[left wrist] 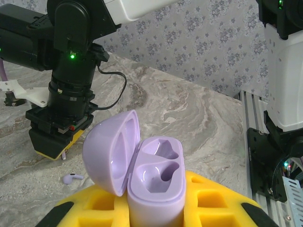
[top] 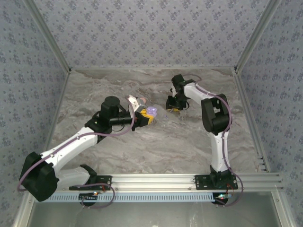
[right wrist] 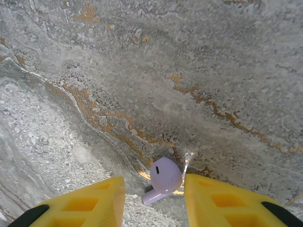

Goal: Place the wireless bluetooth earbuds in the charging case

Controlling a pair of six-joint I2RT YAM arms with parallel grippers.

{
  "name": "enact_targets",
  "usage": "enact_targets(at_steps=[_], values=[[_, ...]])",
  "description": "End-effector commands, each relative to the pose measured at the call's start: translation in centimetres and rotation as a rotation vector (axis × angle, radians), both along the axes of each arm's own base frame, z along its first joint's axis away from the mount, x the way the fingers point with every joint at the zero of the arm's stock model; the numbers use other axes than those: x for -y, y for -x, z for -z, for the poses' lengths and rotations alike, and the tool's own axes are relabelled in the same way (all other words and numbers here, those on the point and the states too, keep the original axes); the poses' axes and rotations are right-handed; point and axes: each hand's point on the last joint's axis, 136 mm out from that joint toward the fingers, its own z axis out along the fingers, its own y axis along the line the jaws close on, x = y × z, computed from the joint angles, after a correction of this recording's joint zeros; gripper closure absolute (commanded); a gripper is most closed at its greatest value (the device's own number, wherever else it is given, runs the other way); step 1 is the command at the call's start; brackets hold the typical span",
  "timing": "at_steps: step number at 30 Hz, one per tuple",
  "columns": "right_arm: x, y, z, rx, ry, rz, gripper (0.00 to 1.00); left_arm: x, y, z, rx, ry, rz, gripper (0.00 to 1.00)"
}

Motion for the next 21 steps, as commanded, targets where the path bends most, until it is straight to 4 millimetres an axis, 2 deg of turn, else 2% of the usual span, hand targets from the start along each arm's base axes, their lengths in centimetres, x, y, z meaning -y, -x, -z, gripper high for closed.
enact_targets(at_steps=[1,5,21], values=[[0.26,0.49,0.8,-0.03,0.06,-0.03,0.62,0.04,0.17,-1.37,0.039,0.027,0.001,0.89],[-0.02,0.46,0.84,-0.028,0.09,-0.052,0.65,0.05,0.06,-1.43,0.041,0.027,-0.002,0.89],[-0.45,0.04,1.02,-0.001,0.213,-0.106,0.66,0.05,0.08,-1.51,0.043,0.03,0.0,0.89]])
